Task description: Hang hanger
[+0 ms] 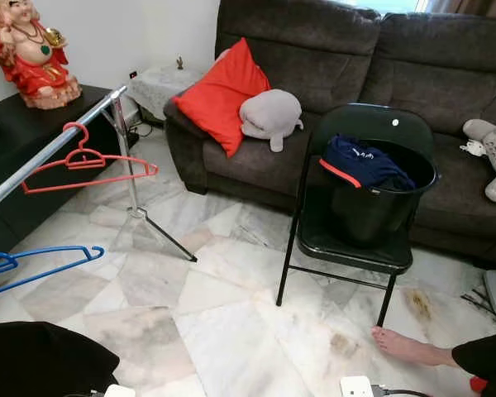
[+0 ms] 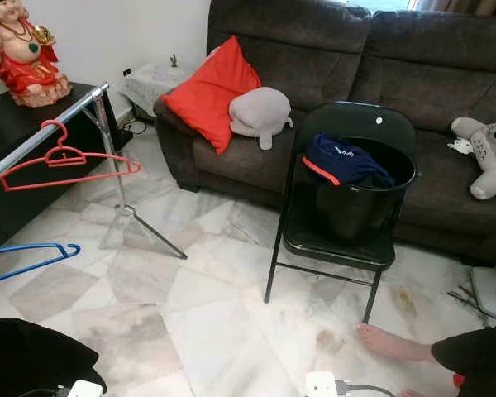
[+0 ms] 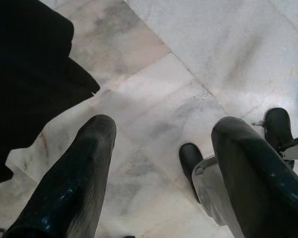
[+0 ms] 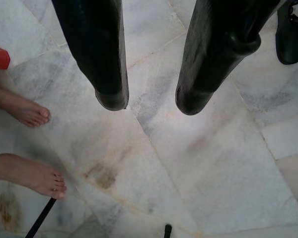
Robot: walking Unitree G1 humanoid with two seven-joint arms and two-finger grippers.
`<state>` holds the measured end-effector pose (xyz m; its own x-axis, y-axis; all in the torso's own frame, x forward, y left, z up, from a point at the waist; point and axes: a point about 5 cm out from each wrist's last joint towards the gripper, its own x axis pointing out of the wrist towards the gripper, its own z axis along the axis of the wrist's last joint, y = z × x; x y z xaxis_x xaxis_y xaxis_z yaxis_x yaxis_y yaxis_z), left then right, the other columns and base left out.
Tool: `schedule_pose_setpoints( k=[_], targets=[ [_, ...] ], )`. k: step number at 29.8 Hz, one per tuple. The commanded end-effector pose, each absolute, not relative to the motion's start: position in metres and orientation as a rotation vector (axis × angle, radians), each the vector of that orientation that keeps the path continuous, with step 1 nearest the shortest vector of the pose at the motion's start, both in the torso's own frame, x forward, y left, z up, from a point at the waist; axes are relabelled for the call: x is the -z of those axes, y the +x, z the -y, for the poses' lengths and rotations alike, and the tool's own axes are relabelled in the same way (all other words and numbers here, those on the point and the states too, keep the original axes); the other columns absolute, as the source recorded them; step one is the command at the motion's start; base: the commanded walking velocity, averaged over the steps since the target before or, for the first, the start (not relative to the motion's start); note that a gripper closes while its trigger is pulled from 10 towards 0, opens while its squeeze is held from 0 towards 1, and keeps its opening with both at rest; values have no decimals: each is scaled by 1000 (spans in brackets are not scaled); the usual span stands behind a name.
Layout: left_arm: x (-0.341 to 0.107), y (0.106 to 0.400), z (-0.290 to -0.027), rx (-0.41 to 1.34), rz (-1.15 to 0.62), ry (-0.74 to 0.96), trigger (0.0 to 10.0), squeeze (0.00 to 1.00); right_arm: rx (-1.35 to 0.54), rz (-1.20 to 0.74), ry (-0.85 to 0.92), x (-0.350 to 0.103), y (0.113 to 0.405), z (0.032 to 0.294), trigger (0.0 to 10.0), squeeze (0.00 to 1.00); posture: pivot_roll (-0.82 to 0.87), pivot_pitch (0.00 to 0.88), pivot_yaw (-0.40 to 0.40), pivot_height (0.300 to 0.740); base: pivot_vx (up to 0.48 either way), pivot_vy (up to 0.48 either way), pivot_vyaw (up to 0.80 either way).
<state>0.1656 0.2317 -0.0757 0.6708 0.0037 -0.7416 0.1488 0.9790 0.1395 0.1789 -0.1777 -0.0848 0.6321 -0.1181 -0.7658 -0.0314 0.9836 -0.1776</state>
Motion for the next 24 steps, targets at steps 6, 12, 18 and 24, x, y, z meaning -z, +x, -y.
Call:
schedule_pose_setpoints(
  k=[6,12,18,24],
  targets=[
    [77,162,-235,90,-849,204,10000,0,58,-901,-176,87,174,179,10000,0,21,71,-28,740,278,0,0],
    [77,162,-234,92,-847,196,10000,0,71,-905,-160,87,174,179,10000,0,22,75,-28,740,276,0,-298],
    [77,162,-234,96,-850,194,10000,0,66,-904,-165,87,176,178,10000,0,24,76,-29,740,279,0,-800],
    [77,162,-233,99,-851,192,10000,0,63,-906,-168,87,175,177,10000,0,25,77,-29,740,278,0,-788]
  ],
)
